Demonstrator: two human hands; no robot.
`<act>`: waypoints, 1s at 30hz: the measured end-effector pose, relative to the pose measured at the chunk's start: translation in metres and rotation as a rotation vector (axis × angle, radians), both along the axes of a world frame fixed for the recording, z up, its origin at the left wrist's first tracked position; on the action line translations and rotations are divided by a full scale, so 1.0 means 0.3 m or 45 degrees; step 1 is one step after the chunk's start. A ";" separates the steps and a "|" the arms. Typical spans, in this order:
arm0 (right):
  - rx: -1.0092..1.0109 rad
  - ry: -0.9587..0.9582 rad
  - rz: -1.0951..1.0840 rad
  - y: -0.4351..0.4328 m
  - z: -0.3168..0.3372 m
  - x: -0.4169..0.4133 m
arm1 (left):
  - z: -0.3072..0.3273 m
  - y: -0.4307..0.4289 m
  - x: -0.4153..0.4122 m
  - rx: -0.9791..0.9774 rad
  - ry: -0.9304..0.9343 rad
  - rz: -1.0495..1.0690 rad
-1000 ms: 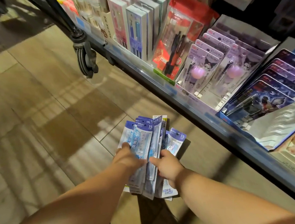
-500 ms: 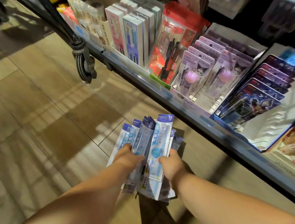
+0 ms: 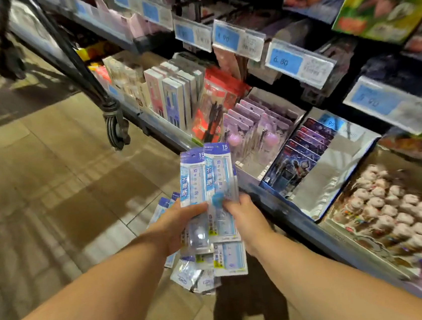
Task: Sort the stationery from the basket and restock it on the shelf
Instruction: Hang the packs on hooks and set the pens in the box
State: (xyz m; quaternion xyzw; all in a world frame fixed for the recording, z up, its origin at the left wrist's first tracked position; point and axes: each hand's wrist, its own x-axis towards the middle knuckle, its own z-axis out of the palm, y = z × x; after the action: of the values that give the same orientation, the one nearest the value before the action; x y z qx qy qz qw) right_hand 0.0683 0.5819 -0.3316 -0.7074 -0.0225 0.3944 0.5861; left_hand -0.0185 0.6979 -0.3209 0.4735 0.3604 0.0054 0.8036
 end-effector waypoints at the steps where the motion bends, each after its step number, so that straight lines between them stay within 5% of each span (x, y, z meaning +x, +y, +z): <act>1: 0.011 -0.031 0.017 -0.022 0.046 0.002 | 0.044 -0.023 -0.004 0.027 -0.015 -0.009; 11: 0.154 -0.495 0.088 -0.256 0.476 -0.032 | 0.461 -0.274 -0.003 0.180 -0.327 -0.159; 17: 0.107 -0.764 -0.109 -0.417 0.662 -0.039 | 0.656 -0.420 0.011 0.248 -0.481 -0.133; 30: 0.218 -0.705 -0.470 -0.905 0.934 -0.092 | 0.806 -0.879 0.054 0.081 -0.779 -0.325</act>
State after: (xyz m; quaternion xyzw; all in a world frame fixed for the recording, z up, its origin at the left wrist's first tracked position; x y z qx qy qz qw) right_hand 0.0407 0.3104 -0.0513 -0.7281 -0.0856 0.0714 0.6764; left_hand -0.0024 0.4341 -0.0790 0.5162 0.0398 0.0579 0.8536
